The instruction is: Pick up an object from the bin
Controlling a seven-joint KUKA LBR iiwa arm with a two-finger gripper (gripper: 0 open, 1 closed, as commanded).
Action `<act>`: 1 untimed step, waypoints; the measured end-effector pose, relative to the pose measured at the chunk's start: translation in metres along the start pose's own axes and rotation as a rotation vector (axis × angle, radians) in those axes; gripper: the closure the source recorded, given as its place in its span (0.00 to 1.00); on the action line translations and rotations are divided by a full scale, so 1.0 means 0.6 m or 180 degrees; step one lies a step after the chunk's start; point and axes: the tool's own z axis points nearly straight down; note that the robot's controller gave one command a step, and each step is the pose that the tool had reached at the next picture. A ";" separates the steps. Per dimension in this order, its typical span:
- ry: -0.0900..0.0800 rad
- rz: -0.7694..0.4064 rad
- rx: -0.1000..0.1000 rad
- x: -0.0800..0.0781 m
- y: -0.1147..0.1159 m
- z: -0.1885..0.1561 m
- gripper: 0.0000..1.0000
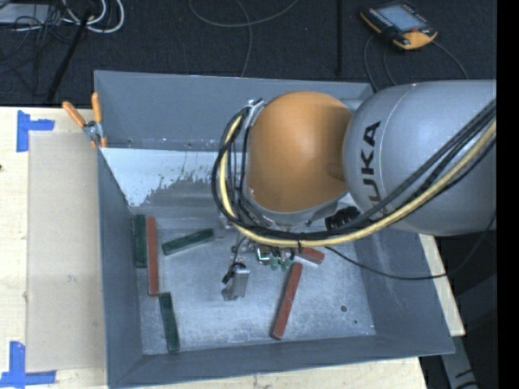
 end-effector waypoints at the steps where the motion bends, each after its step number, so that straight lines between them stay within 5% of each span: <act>1: -0.0024 0.0011 -0.0004 -0.003 -0.001 -0.006 0.00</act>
Offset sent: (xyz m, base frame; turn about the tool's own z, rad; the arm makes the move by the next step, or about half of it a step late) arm 0.0874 0.0345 -0.0685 0.1450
